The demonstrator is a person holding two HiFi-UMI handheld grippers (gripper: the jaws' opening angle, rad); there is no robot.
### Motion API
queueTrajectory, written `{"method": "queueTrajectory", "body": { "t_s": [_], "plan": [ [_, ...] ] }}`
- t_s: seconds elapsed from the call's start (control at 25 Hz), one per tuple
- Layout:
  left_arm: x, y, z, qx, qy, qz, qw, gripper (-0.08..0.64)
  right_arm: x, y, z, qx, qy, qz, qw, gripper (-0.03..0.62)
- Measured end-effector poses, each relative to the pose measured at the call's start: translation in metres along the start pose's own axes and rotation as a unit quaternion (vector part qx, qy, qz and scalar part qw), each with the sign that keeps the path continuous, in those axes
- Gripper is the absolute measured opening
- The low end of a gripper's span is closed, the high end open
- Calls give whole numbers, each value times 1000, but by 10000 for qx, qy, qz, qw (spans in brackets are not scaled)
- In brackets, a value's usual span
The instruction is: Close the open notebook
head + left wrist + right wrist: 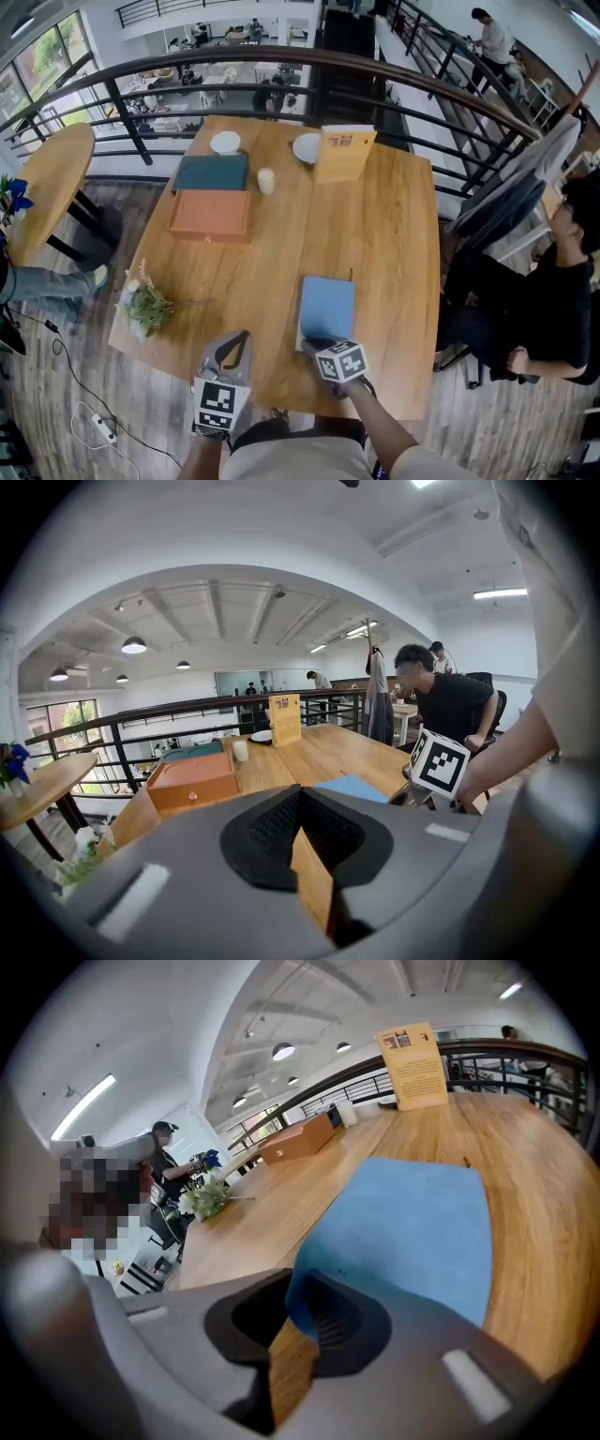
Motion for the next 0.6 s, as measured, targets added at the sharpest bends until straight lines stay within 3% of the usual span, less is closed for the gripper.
{"method": "queueTrajectory", "body": {
  "t_s": [0.6],
  "plan": [
    [-1, -2, 3, -52, -13, 15, 10000, 6, 6, -2, 2, 206, -98, -696, 9973, 155]
  ]
}}
Point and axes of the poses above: the fingertips, and each gripper's own axes: x forward along the fingers, y to its right, z out of its underside, the point moved 6 cm from there along -x, backward along the fingers, and after that the axes turned 6 degrees about x, right-handed, at the moved point
